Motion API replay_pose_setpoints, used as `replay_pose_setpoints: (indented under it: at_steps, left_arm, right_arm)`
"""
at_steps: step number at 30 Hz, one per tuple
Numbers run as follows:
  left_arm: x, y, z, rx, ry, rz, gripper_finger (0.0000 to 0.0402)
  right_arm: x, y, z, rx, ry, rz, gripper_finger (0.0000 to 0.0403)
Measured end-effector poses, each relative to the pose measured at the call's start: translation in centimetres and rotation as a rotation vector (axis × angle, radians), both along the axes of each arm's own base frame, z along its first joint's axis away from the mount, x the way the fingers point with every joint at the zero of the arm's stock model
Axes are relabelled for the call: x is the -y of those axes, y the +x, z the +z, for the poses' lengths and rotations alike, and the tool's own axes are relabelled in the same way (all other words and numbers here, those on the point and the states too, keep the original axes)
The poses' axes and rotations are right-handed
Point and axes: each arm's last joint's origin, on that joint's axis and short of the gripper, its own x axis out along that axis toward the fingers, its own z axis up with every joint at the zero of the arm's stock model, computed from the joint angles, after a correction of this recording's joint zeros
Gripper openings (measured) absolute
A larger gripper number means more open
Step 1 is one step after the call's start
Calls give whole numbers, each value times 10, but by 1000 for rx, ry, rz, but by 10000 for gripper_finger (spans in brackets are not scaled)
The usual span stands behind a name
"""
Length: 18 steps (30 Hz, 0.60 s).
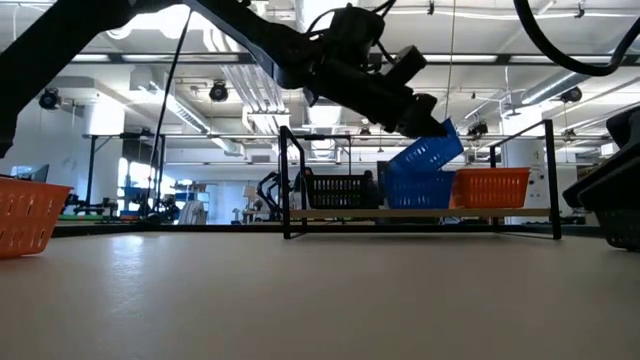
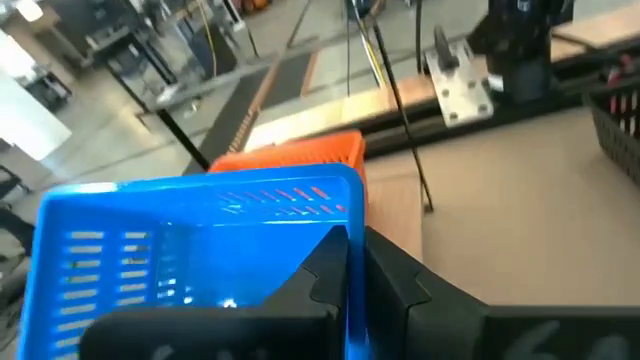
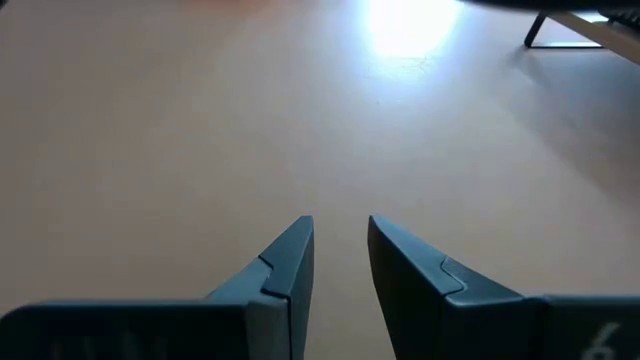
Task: Stack baskets on shelf by color
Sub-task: Stack the top blue basket on top of the blue basket on the shelf
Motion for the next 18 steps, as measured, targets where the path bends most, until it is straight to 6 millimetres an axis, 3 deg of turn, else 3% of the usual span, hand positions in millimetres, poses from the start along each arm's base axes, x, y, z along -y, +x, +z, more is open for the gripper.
replay_pose_setpoints:
  at_steps: [13, 18]
  left_arm:
    - [-8, -3, -2, -56, 5, 68, 2]
    - [-8, -3, -2, -101, 0, 70, 29]
  right_arm:
    - [0, 0, 0, -1, -5, 3, 91]
    - [0, 0, 0, -2, -6, 3, 91]
